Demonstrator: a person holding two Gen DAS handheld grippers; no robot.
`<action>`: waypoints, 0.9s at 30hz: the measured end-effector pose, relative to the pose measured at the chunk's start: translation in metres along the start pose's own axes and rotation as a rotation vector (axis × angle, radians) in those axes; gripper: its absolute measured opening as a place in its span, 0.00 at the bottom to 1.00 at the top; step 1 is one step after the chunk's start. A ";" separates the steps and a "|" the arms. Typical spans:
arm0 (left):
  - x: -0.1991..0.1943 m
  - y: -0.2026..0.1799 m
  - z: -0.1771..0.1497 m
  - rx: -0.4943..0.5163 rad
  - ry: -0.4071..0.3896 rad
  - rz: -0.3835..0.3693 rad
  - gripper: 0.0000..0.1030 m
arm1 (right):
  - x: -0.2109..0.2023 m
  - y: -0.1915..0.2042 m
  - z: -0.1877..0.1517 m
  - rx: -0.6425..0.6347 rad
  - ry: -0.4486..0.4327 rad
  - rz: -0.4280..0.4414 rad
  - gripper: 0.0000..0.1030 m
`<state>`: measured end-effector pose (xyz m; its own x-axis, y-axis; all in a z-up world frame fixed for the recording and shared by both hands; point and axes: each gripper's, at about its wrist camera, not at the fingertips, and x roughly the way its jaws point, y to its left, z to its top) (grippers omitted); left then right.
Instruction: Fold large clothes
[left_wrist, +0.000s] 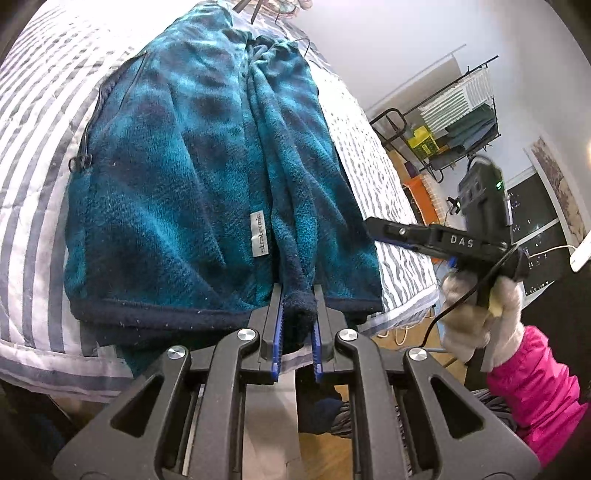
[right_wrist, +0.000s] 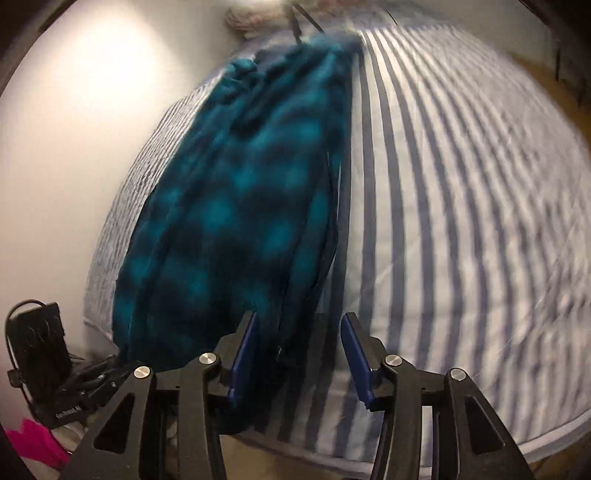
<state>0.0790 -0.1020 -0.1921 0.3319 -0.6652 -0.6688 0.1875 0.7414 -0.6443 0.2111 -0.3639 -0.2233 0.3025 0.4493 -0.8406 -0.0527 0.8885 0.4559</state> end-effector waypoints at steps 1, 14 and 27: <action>0.001 0.001 0.000 -0.007 0.005 0.000 0.10 | 0.005 -0.004 -0.001 0.030 0.008 0.035 0.52; -0.003 -0.011 0.004 -0.015 -0.009 -0.075 0.10 | -0.013 0.032 0.004 -0.071 -0.069 -0.007 0.10; -0.067 0.001 0.000 0.147 -0.122 0.162 0.70 | -0.012 0.007 -0.021 0.068 -0.059 0.064 0.51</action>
<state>0.0570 -0.0567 -0.1485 0.4758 -0.5280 -0.7034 0.2528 0.8481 -0.4656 0.1872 -0.3613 -0.2163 0.3562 0.4968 -0.7914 -0.0092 0.8487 0.5287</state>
